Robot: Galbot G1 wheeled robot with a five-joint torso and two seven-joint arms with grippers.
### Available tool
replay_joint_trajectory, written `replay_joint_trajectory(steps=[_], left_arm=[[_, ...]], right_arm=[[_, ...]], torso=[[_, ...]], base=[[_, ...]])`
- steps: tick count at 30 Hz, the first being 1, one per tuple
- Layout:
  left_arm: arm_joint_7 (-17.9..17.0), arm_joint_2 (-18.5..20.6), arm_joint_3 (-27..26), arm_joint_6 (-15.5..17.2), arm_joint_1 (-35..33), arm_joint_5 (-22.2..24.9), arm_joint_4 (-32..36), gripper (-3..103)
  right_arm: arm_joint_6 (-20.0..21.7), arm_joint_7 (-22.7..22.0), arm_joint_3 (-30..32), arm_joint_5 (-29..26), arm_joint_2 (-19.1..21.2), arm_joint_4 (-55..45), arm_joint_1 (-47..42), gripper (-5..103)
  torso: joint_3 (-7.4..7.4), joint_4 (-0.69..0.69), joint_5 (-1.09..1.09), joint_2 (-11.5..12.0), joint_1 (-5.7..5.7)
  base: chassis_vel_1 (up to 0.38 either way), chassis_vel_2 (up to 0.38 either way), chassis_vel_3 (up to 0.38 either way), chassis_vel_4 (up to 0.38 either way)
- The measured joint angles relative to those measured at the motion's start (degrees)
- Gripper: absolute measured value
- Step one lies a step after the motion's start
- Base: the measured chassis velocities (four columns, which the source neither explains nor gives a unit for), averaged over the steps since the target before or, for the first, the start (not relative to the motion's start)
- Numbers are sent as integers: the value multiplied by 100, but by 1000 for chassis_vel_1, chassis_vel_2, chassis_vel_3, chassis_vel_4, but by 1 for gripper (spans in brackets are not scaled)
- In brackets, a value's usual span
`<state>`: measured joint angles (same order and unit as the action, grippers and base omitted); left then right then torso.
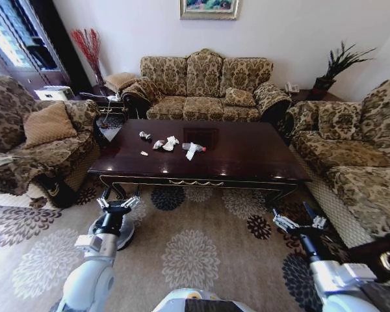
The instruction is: Move to the front of the table and place the trash on the table into the trash bin.
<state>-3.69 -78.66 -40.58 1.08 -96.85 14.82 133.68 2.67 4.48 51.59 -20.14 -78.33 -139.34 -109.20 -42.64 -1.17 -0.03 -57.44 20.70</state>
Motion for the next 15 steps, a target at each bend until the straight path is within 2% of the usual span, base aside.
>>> replay_joint_trajectory(steps=[6, 15], left_arm=[[5, -61, -20, -54, -51, -49, 38, 100], [3, -111, -91, -104, -146, -52, 144, 100]], right_arm=[[-108, 8, 1, -25, 28, 63, -48, 100], [-62, 27, -42, -17, 101, 72, -10, 100]], torso=[[0, 0, 0, 0, 0], [0, 0, 0, 0, 0]], base=[[0, 0, 0, 0], [0, 0, 0, 0]])
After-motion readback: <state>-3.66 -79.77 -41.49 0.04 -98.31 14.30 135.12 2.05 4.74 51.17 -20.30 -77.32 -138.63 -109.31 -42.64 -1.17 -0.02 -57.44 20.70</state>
